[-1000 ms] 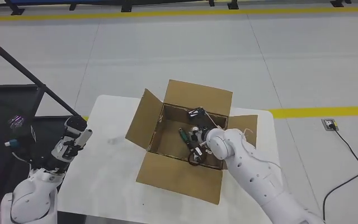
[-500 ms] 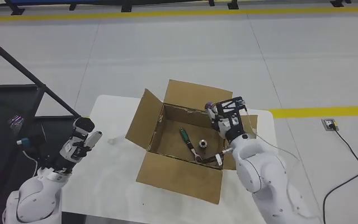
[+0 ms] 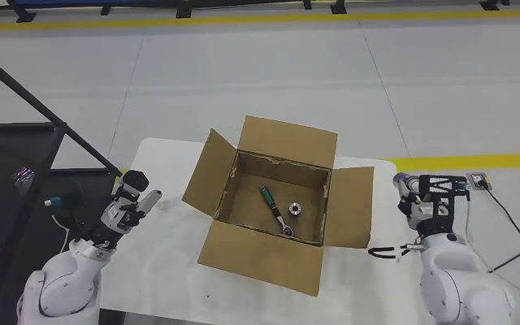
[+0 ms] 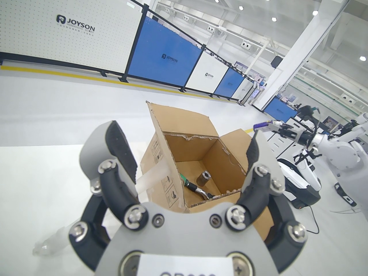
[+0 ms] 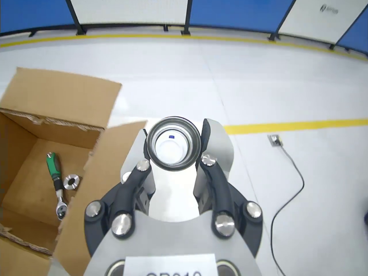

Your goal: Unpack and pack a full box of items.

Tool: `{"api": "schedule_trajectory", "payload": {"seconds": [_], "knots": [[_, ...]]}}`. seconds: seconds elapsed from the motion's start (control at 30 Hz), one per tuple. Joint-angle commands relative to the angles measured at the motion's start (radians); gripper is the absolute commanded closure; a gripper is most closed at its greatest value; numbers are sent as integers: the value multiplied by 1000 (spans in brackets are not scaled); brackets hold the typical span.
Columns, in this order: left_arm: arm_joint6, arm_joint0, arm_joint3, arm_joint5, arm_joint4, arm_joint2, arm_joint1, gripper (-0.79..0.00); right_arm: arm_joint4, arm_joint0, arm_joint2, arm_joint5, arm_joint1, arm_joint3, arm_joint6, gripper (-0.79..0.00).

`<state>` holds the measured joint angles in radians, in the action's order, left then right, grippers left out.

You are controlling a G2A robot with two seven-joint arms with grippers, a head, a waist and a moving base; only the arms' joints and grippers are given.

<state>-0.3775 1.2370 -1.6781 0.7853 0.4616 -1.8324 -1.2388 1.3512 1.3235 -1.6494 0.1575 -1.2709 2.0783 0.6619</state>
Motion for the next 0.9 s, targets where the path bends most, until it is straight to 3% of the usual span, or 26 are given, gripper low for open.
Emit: {"api": "schedule_trajectory", "payload": {"seconds": [0.0, 0.23, 0.5, 0.83, 0.87], "knots": [[0, 0, 0, 0, 0, 0, 0, -785, -44, -1, -32, -30, 2, -64, 13, 0], [0, 0, 0, 0, 0, 0, 0, -785, -134, -31, -62, -131, 10, -272, 40, 0], [0, 0, 0, 0, 0, 0, 0, -785, -178, -80, -66, -177, 15, -432, 18, 0], [0, 0, 0, 0, 0, 0, 0, -785, -196, -120, -38, -188, 20, -528, 30, 0], [0, 0, 0, 0, 0, 0, 0, -785, -199, -119, -36, -187, 20, -533, 29, -46]]}}
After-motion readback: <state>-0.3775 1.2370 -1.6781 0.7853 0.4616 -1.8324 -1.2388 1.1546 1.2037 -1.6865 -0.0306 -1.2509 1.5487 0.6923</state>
